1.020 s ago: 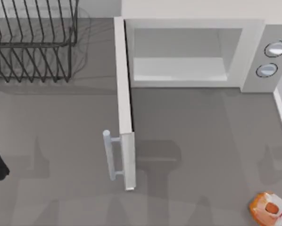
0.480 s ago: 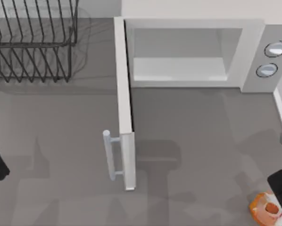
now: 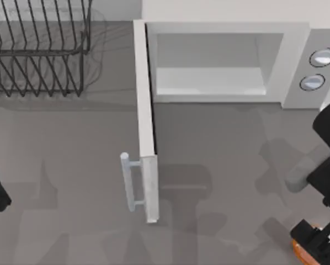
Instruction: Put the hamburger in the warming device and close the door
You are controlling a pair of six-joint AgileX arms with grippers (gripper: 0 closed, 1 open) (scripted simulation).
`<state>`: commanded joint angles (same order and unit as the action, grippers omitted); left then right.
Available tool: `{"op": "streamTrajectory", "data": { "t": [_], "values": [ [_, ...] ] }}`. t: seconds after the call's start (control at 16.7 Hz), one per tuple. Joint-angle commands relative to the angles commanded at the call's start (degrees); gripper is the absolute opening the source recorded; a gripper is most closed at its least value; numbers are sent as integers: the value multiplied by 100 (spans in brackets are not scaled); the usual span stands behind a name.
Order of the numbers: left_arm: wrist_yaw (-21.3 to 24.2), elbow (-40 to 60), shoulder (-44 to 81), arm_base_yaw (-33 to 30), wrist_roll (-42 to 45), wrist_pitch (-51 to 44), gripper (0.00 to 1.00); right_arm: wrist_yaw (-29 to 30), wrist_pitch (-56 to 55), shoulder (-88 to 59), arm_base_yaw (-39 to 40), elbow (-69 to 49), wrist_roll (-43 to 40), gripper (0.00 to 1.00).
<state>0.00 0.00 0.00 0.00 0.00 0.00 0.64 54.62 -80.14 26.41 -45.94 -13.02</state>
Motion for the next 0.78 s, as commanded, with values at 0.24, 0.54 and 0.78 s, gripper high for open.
{"op": "streamTrajectory", "data": {
  "t": [0.24,0.54,0.78],
  "values": [
    [0,0,0,0,0,0,100,-19,81,-102,40,-73,-18,100],
    [0,0,0,0,0,0,100,-19,-155,-211,26,78,-22,100],
    [0,0,0,0,0,0,100,-20,-1232,-727,32,557,-10,100]
  ]
}}
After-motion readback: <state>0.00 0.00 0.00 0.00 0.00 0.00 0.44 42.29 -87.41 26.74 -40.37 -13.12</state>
